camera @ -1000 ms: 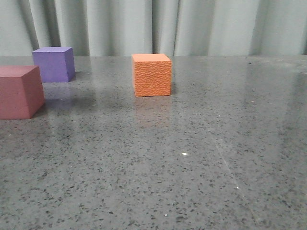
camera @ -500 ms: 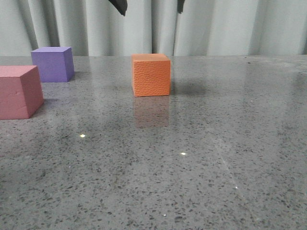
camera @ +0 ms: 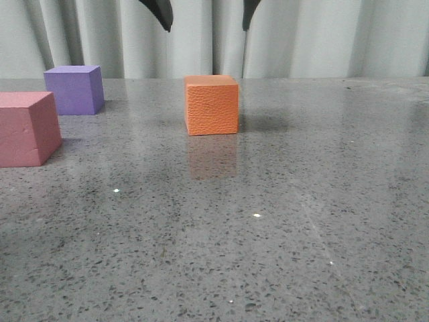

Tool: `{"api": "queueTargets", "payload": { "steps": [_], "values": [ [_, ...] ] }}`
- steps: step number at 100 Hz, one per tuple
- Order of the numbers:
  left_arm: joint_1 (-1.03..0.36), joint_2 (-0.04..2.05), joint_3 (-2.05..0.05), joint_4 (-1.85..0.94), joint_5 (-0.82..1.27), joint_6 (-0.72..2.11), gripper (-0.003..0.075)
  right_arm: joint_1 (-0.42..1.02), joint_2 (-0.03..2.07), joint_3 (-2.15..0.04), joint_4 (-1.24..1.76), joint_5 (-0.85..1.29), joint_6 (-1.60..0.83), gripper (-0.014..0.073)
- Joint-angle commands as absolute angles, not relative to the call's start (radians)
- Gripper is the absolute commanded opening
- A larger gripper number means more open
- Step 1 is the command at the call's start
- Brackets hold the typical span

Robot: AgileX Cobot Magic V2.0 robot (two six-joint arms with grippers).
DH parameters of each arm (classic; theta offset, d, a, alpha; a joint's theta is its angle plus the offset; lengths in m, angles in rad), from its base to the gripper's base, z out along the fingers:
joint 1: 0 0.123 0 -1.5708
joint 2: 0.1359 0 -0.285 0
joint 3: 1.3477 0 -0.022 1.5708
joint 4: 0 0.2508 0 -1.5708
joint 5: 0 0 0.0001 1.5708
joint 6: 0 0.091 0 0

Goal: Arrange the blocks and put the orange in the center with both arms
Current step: 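Move the left gripper over the orange cube at the table center, then lower the left gripper around the orange cube and close it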

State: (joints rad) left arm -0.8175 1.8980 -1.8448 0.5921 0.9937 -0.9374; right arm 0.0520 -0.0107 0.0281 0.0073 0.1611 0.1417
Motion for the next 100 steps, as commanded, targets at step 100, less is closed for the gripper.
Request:
{"api": "queueTargets", "payload": {
  "steps": [100],
  "values": [
    [-0.82,1.996,-1.874,0.592,1.002,-1.127,0.0629,0.044,-0.032,0.014,0.006,0.075,0.134,-0.0067]
  ]
}}
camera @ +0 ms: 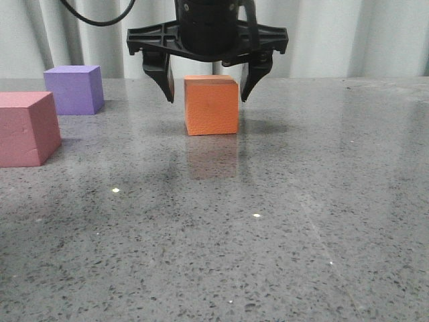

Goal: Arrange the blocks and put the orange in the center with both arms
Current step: 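Lower the left gripper around the orange cube and close it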

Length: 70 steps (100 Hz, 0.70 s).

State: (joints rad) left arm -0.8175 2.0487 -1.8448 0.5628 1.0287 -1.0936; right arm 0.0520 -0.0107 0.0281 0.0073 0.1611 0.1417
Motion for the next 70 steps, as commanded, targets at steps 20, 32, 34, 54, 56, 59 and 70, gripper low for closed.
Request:
{"api": "queueTargets", "payload": {
  "steps": [20,32,34,54,56,59,70],
  "values": [
    [-0.82,1.996,-1.874,0.594,0.984,-1.131,0.0628,0.044,-0.032,0.014,0.006,0.075,0.134,-0.0067],
    [-0.82,1.996,-1.874,0.594,0.973,-1.131,0.0583,0.044,-0.032,0.014,0.006,0.075,0.134,-0.0067],
    [-0.82,1.996,-1.874,0.594,0.973,-1.131,0.0565,0.044,-0.032,0.014,0.006,0.075,0.134,-0.0067],
    [-0.82,1.996,-1.874,0.592,0.973,-1.131,0.0315,0.044,-0.032,0.014,0.006,0.075,0.134,-0.0067],
    [-0.82,1.996,-1.874,0.592,0.973,-1.131,0.029,0.044,-0.032,0.014,0.006,0.075,0.134,-0.0067],
    [-0.82,1.996,-1.874,0.592,0.973,-1.131,0.0258,0.044,-0.032,0.014,0.006,0.075,0.134,-0.0067],
    [-0.82,1.996,-1.874,0.593,0.979,-1.131,0.0151,0.044,-0.032,0.014,0.006,0.075,0.134,-0.0067]
  ]
}}
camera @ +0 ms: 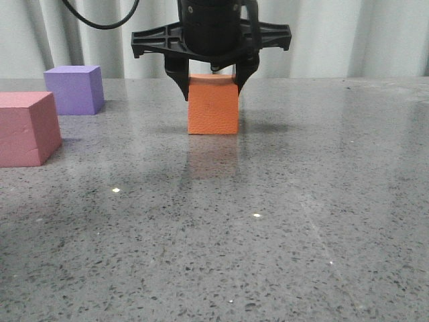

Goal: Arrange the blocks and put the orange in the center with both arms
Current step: 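Lower the left gripper around the orange cube and close it, then lift the orange cube with the left gripper toward the pink and purple cubes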

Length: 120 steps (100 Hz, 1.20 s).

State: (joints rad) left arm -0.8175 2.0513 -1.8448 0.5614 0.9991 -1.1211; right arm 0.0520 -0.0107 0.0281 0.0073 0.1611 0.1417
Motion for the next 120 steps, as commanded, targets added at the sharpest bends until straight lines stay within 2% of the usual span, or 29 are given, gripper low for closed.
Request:
{"api": "queueTargets", "payload": {
  "steps": [1,6,13,51,75,99,120],
  "values": [
    [-0.82,1.996,-1.874,0.593,0.981,-1.131,0.0146,0.044,-0.032,0.014,0.006,0.075,0.134,-0.0067],
    [-0.824,1.99,-1.877,0.604,0.989,-1.126,0.0107,0.044,-0.032,0.014,0.006,0.075,0.134,-0.0067],
    [-0.831,1.98,-1.877,0.628,1.0,-1.12,0.009,0.044,-0.032,0.014,0.006,0.075,0.134,-0.0067],
    [-0.89,1.821,-1.877,1.026,1.216,-1.182,0.0085,0.044,-0.032,0.014,0.006,0.075,0.134,-0.0067],
    [-0.822,1.699,-1.81,1.108,1.27,-1.171,0.0085,0.044,-0.032,0.014,0.006,0.075,0.134,-0.0067],
    [-0.723,1.565,-1.597,1.086,1.149,-1.153,0.0085,0.044,-0.032,0.014,0.006,0.075,0.134,-0.0067],
    [-0.598,1.427,-1.394,0.864,0.837,-1.121,0.0085,0.044,-0.032,0.014,0.006,0.075,0.134,-0.0067]
  ]
}}
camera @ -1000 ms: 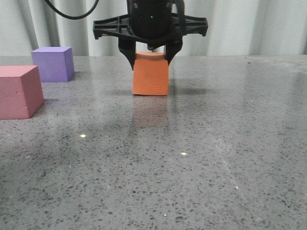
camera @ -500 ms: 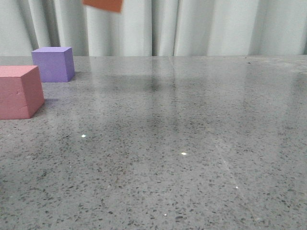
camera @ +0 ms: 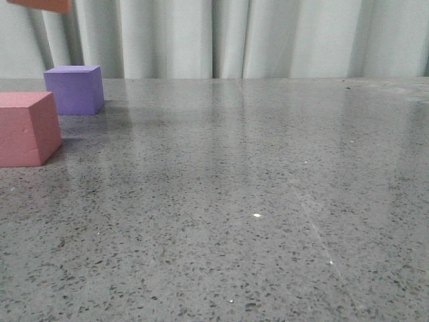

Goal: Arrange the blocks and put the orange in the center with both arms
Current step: 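Lift the orange cube with the left gripper toward the pink and purple cubes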

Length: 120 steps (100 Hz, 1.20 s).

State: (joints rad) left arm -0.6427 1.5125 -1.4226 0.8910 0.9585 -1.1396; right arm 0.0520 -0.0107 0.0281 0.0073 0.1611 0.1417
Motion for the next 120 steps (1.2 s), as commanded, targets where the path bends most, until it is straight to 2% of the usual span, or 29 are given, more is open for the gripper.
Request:
{"api": "queueTargets", "payload": {
  "steps": [1,16,27,39,120],
  "values": [
    [-0.594,1.424,-1.383,0.861,0.83,-1.114,0.0085,0.044,-0.032,0.014,0.006,0.075,0.134,-0.0067],
    [-0.516,1.395,-1.296,0.822,0.809,-1.058,0.0085,0.044,-0.032,0.014,0.006,0.075,0.134,-0.0067],
    [-0.479,1.395,-1.277,0.733,0.716,-0.975,0.0085,0.044,-0.032,0.014,0.006,0.075,0.134,-0.0067],
    [-0.468,1.397,-1.264,0.689,0.639,-0.924,0.0085,0.044,-0.032,0.014,0.006,0.075,0.134,-0.0067],
    [-0.438,1.518,-1.242,0.653,0.608,-0.888,0.0085,0.044,-0.032,0.014,0.006,0.075,0.134,-0.0067]
  ]
}}
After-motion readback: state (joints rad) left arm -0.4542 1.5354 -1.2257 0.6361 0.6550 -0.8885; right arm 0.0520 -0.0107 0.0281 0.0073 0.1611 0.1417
